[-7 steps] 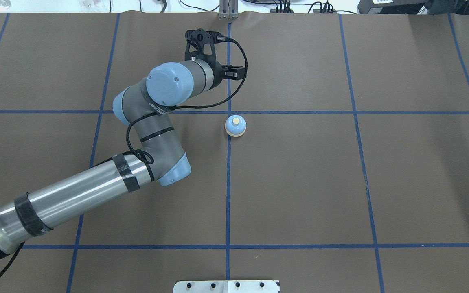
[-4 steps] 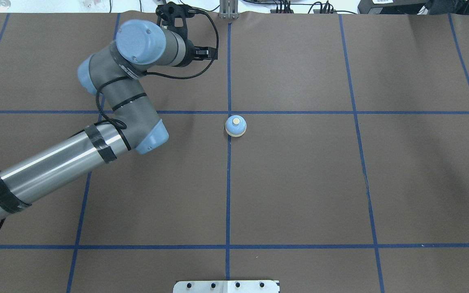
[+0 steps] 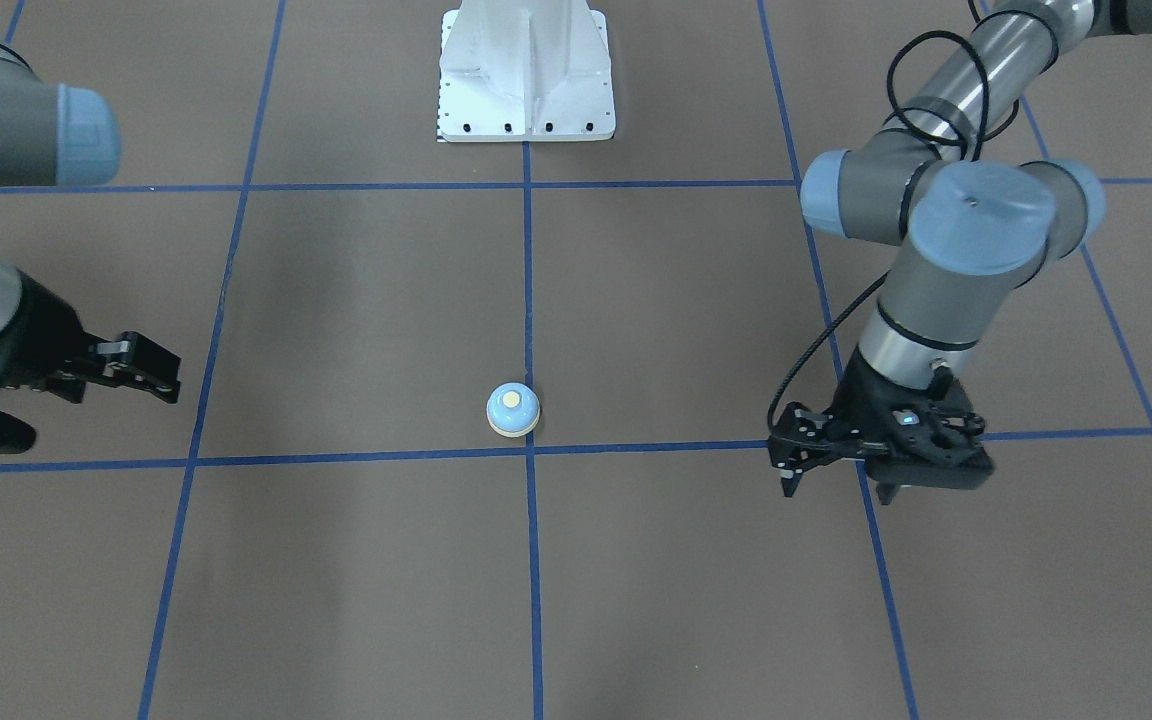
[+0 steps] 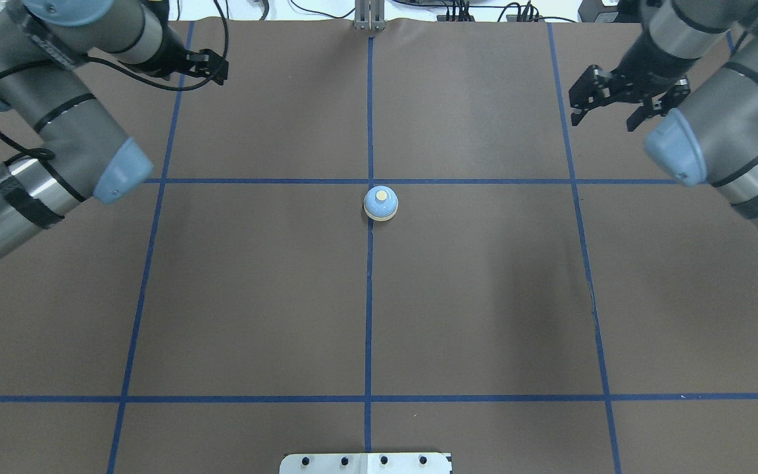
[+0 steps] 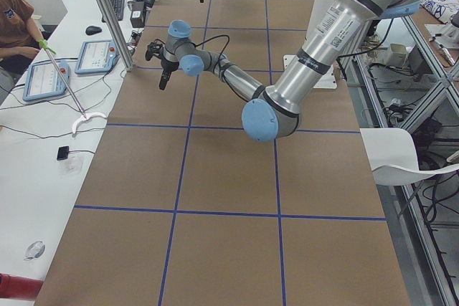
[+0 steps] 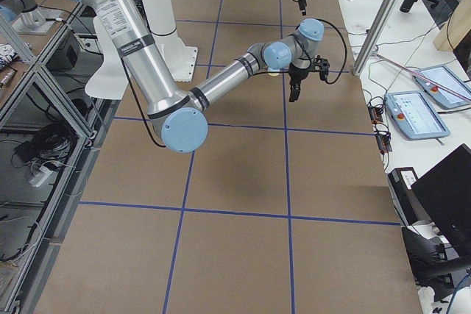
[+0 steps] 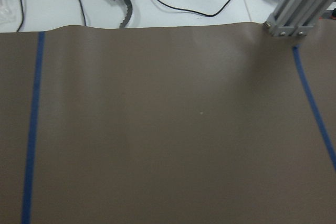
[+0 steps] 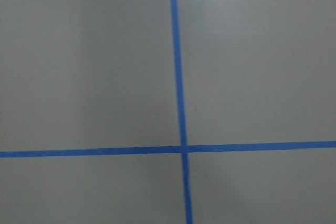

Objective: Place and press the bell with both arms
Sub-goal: 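Reach the right gripper toward the bell while the left arm withdraws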

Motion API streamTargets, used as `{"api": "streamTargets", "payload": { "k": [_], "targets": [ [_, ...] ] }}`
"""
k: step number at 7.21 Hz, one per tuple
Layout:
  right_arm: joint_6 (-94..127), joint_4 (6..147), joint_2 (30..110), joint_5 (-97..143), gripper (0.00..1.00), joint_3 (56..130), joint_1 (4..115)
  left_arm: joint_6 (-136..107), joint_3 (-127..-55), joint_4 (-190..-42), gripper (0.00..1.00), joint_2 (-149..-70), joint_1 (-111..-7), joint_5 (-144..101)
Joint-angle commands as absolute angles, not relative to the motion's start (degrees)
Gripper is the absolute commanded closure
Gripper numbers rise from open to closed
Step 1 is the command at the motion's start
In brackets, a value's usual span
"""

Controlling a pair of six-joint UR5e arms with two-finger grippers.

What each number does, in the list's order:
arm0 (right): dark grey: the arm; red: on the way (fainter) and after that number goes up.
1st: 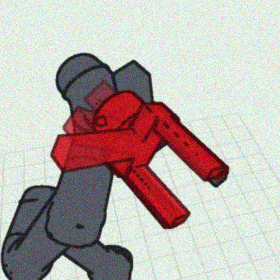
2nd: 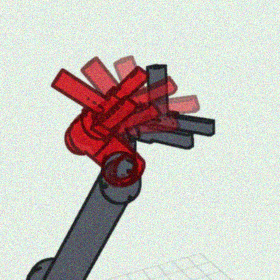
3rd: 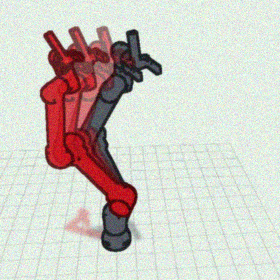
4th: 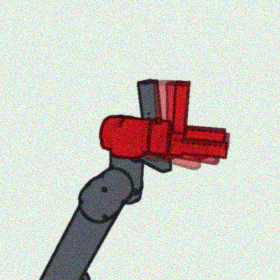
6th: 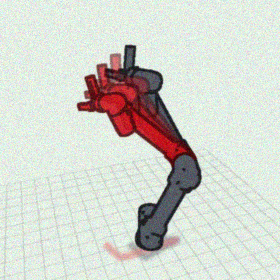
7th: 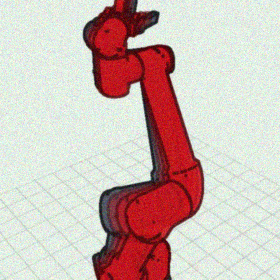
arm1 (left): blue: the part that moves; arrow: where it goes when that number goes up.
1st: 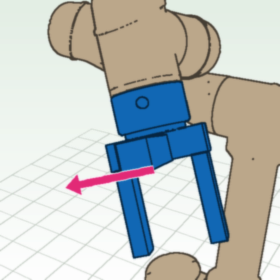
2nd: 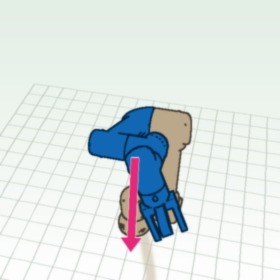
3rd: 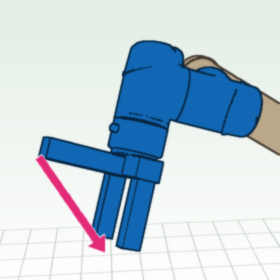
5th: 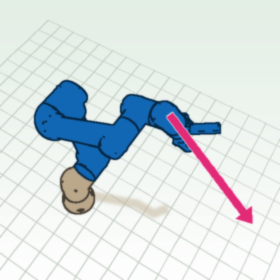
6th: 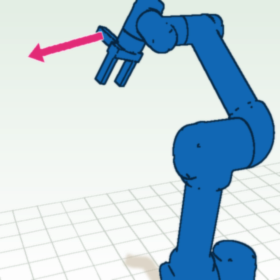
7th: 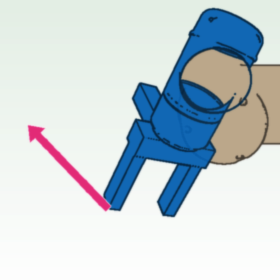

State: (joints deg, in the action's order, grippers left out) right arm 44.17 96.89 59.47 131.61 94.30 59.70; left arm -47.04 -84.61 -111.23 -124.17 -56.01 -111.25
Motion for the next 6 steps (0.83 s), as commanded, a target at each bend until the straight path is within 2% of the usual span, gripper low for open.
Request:
{"api": "streamTargets", "payload": {
  "k": [1, 2, 3, 4, 5, 6],
  "targets": [
    [47.4, 94.3, 52.8, 131.1, 0.09, 86.7, 55.5, -42.0, -89.2, -110.2, 0.0, -117.4, -63.0, -116.8],
    [51.8, 89.0, 50.7, 129.2, 0.19, 82.2, 53.7, -37.1, -89.8, -110.2, 0.0, -115.6, -64.1, -116.9],
    [57.2, 84.9, 49.9, 127.0, 0.46, 81.1, 51.5, -33.9, -91.0, -110.1, 0.0, -113.7, -65.8, -117.1],
    [59.9, 84.7, 47.9, 124.9, 0.79, 80.9, 49.2, -30.3, -91.0, -110.1, 0.0, -112.8, -67.5, -117.2],
    [60.0, 84.6, 46.9, 123.2, 1.0, 80.9, 47.4, -28.2, -91.1, -110.1, 0.0, -111.8, -68.5, -117.5],
    [60.5, 84.5, 45.7, 121.7, 1.0, 80.9, 45.6, -25.5, -91.5, -111.3, 0.0, -109.5, -69.2, -117.3]
  ]
}}
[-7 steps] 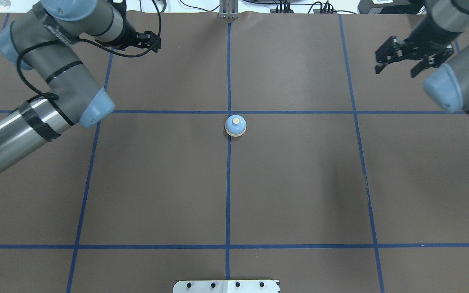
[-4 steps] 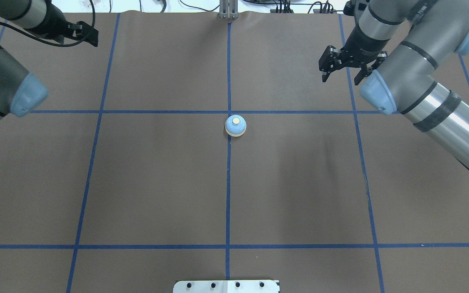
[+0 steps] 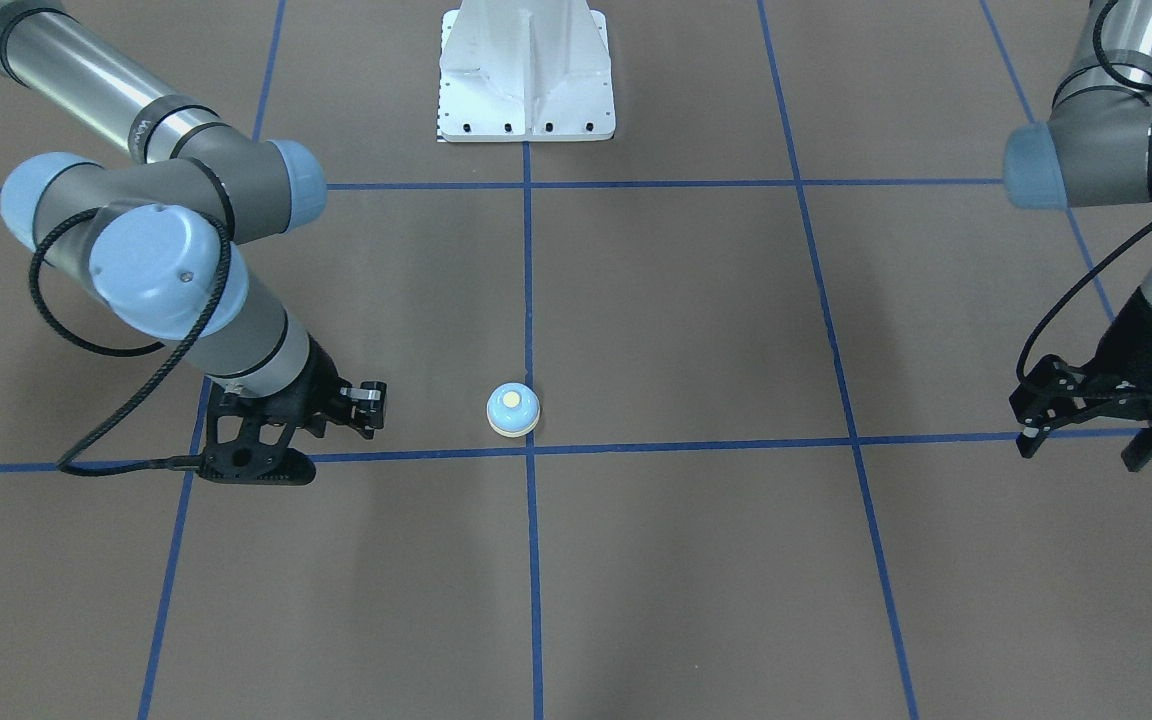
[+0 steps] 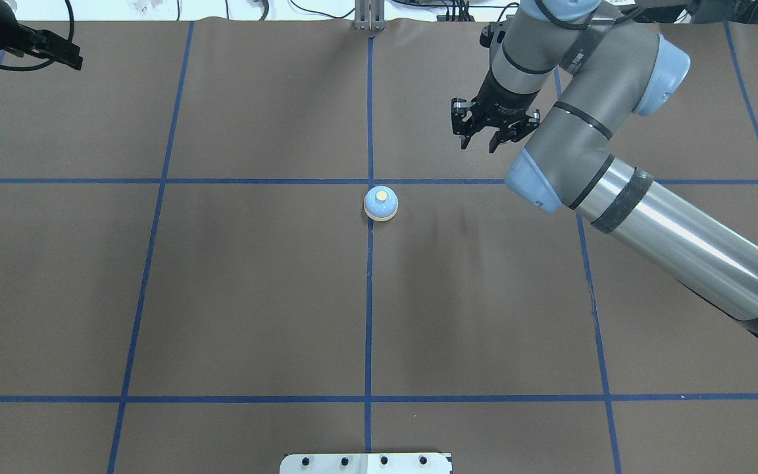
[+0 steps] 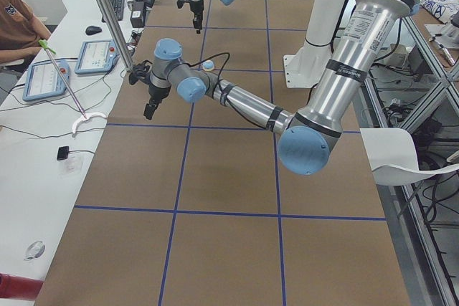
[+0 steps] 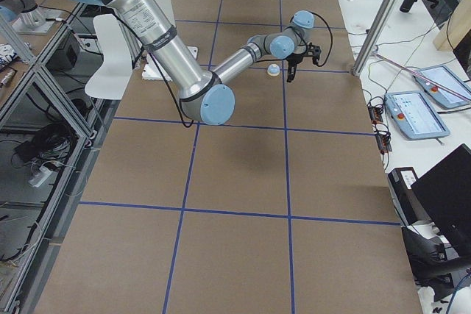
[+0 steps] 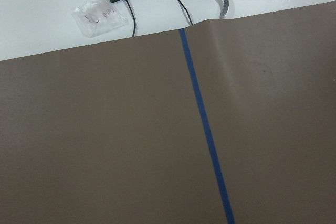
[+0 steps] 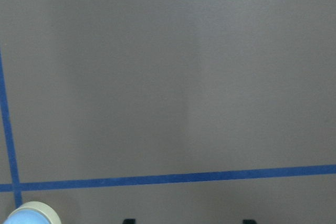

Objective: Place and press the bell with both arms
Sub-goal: 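Reach the right gripper toward the bell while the left arm withdraws, then press down on the bell's cream top with the right gripper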

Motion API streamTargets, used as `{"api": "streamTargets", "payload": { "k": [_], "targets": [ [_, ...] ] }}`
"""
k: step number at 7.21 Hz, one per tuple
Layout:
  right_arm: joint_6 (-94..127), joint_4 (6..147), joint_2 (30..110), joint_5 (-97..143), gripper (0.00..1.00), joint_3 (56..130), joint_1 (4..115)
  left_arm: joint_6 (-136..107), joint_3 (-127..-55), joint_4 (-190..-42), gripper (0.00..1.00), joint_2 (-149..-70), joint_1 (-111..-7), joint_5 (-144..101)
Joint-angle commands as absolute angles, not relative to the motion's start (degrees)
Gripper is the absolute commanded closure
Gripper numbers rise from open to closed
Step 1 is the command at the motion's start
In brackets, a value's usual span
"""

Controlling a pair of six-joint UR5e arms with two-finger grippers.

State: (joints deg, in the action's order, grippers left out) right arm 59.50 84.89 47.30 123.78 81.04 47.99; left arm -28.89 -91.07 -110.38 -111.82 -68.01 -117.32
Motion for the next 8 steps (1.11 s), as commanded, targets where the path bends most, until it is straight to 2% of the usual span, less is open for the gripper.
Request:
{"api": "streamTargets", "payload": {
  "k": [1, 2, 4, 8],
  "targets": [
    [61.0, 84.9, 44.5, 119.0, 1.0, 80.7, 43.4, -23.3, -91.9, -110.8, 0.0, -109.1, -71.1, -117.8],
    [61.4, 84.9, 43.0, 117.0, 1.0, 80.6, 40.9, -22.1, -91.7, -110.8, 0.0, -108.7, -71.4, -118.2],
    [63.4, 85.2, 36.0, 114.2, 1.0, 72.8, 38.6, -20.0, -91.9, -111.4, 0.0, -107.1, -72.7, -118.6],
    [63.2, 85.0, 35.2, 112.3, 1.0, 70.4, 37.1, -20.0, -92.3, -111.4, 0.0, -106.7, -72.7, -118.6]
  ]
}}
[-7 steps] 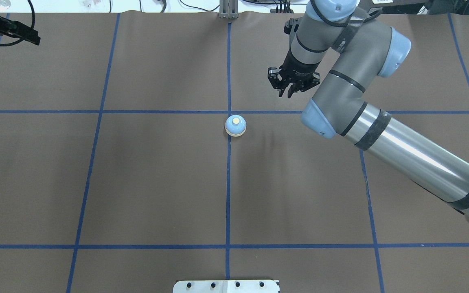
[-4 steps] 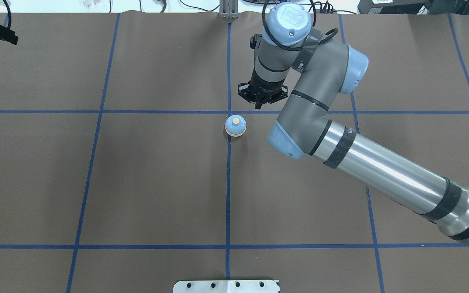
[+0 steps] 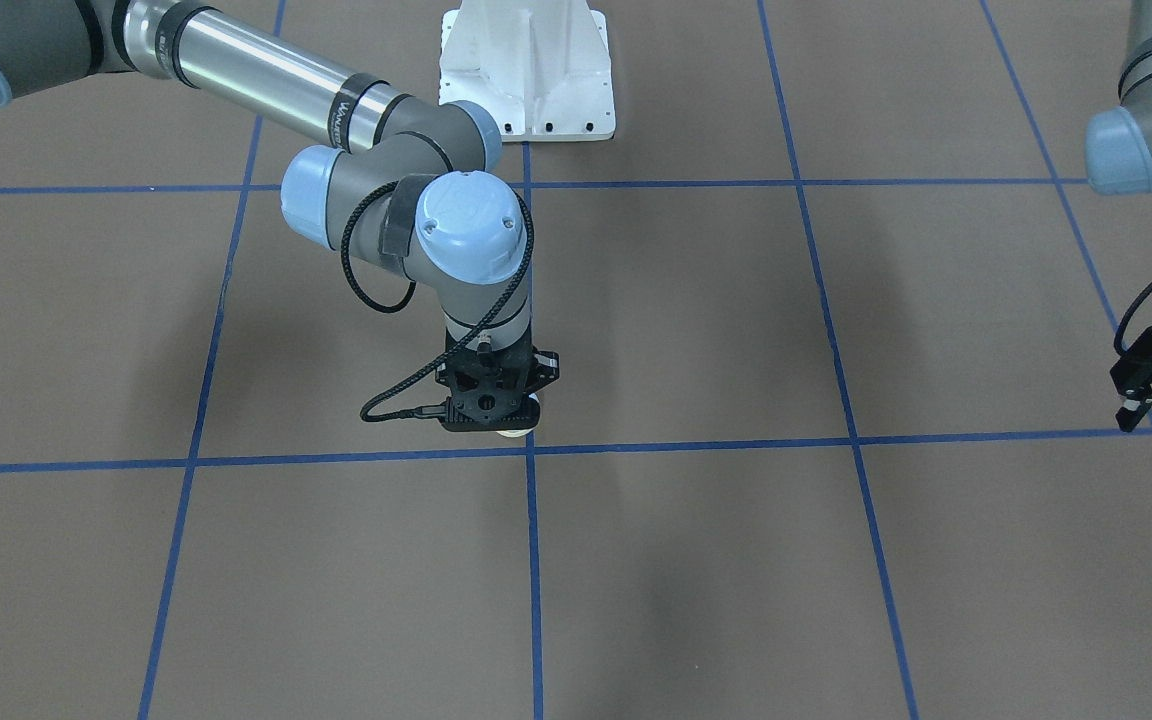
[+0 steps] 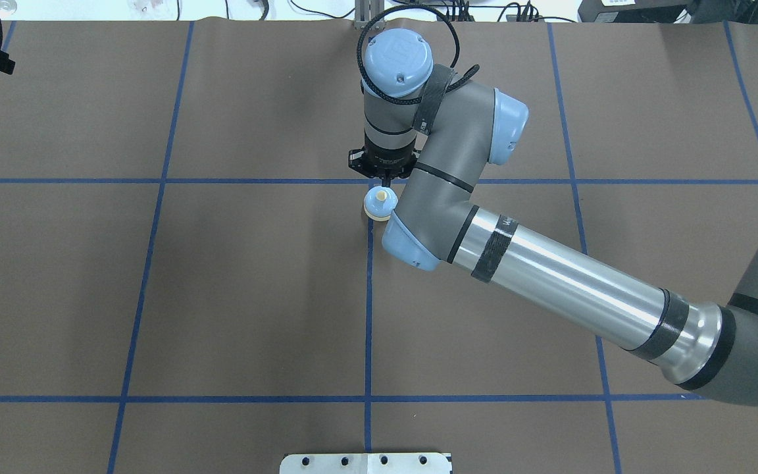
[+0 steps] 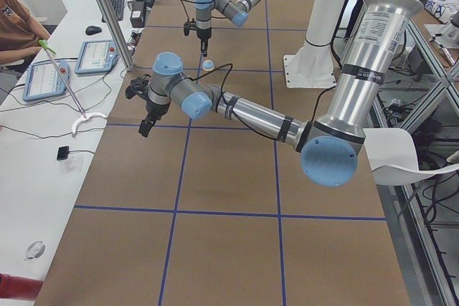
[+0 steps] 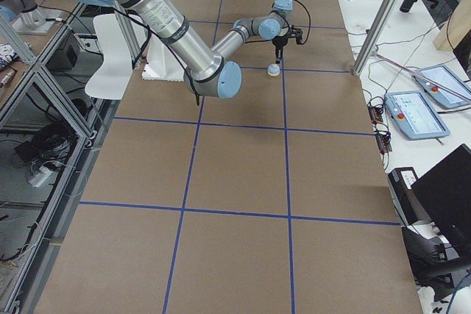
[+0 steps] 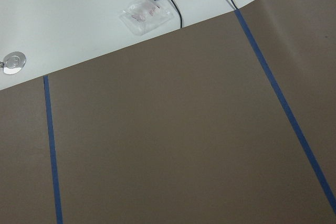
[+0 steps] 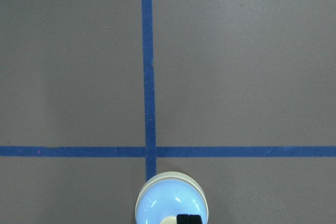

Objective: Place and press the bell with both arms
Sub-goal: 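Press down on the bell's cream top with the right gripper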

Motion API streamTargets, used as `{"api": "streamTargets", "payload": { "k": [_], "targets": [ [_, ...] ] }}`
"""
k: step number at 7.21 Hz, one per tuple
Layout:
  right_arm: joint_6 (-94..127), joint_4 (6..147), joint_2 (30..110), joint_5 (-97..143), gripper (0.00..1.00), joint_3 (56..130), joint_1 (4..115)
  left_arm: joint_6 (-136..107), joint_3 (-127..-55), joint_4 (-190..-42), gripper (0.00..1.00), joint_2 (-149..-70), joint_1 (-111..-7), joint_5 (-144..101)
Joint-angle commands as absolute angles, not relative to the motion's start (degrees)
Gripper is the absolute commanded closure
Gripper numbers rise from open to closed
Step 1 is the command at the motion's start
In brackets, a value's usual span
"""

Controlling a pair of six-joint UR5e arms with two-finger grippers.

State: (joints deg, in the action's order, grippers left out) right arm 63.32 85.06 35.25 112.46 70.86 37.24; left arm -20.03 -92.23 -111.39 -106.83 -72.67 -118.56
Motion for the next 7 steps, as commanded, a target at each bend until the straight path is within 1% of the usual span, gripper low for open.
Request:
{"api": "streamTargets", "payload": {
  "k": [1, 7],
  "targets": [
    [63.2, 85.0, 35.2, 112.2, 1.0, 70.0, 37.2, -20.1, -92.3, -111.4, 0.0, -106.7, -72.7, -118.5],
    [63.2, 84.7, 33.9, 110.7, 1.0, 67.7, 36.2, -20.0, -92.3, -111.4, 0.0, -106.7, -72.7, -118.6]
  ]
}}
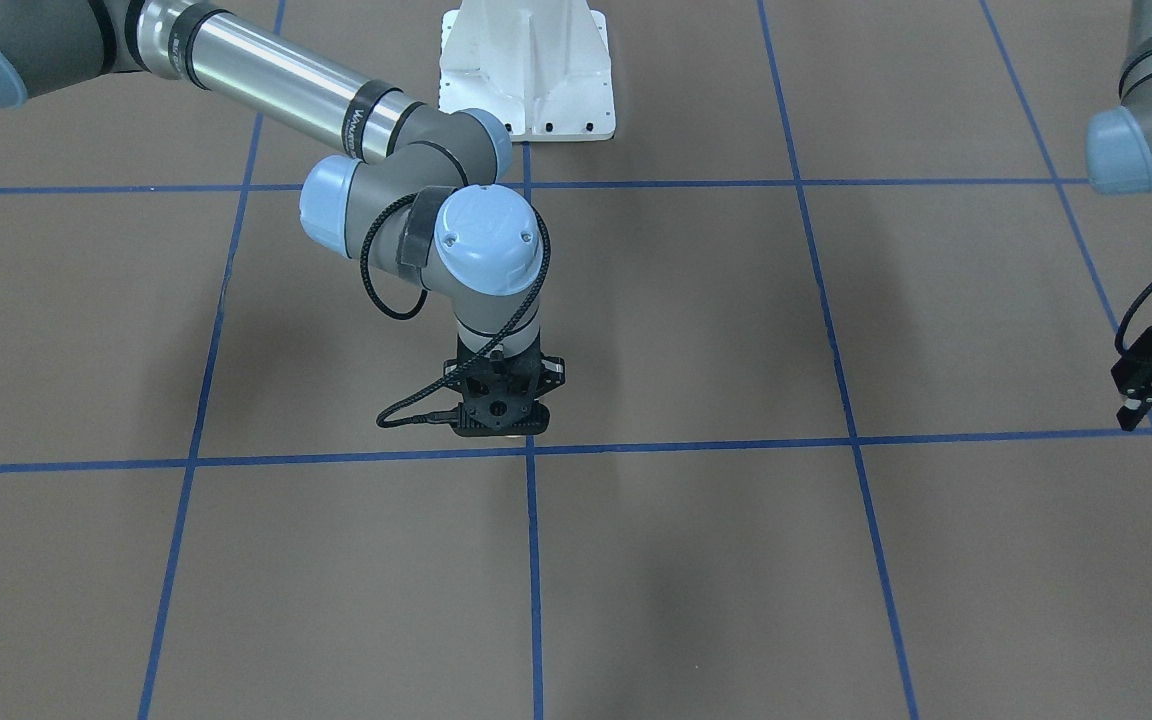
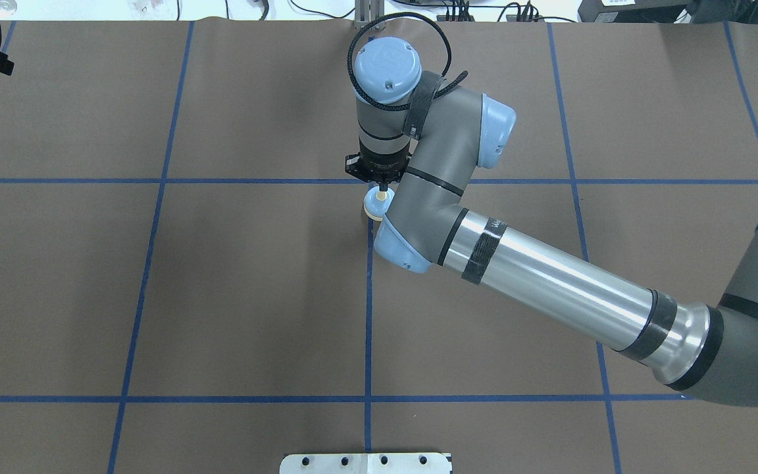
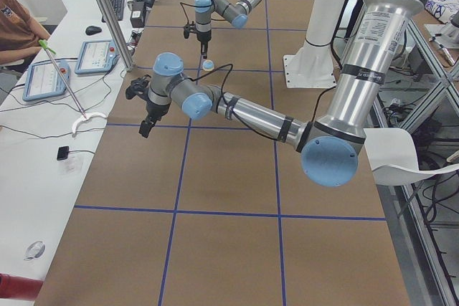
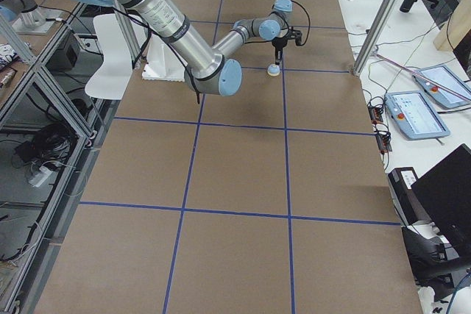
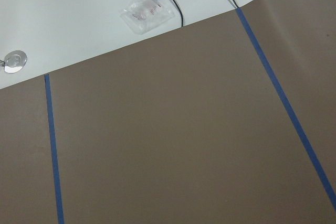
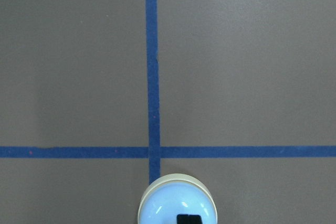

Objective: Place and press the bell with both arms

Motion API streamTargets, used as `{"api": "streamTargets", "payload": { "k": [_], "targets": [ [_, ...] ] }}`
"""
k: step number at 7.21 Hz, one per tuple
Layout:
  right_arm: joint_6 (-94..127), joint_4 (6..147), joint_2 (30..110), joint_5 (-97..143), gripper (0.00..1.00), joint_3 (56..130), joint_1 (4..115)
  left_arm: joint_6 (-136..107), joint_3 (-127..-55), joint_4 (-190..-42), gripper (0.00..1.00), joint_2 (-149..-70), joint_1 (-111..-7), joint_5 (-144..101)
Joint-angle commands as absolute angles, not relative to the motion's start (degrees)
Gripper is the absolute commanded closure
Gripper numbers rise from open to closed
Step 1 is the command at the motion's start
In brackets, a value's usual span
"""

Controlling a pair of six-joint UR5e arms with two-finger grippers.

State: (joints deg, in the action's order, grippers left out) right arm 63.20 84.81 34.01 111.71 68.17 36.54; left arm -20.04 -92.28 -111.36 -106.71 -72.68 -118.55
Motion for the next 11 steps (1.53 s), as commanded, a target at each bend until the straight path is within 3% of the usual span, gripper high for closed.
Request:
{"api": "streamTargets", "payload": {
  "k": [1, 7, 8, 9, 11],
  "targets": [
    [63.2, 84.7, 33.9, 110.0, 1.0, 67.3, 35.8, -20.0, -92.2, -111.4, 0.0, -106.7, -72.7, -118.6],
    [63.4, 85.4, 32.2, 111.9, 1.0, 68.4, 37.6, -20.1, -92.3, -111.0, 0.0, -106.7, -72.7, -118.6],
    [63.4, 88.8, 32.2, 113.9, 0.73, 71.0, 39.3, -20.0, -92.3, -110.8, 0.0, -106.8, -72.7, -118.7],
    [63.3, 92.5, 33.6, 114.4, 0.01, 75.4, 40.5, -20.0, -92.3, -110.7, 0.0, -106.7, -72.8, -118.8],
    [57.2, 96.2, 42.5, 120.7, 0.0, 84.6, 47.1, -17.9, -92.5, -110.6, 0.0, -103.3, -74.5, -122.9]
  ]
}}
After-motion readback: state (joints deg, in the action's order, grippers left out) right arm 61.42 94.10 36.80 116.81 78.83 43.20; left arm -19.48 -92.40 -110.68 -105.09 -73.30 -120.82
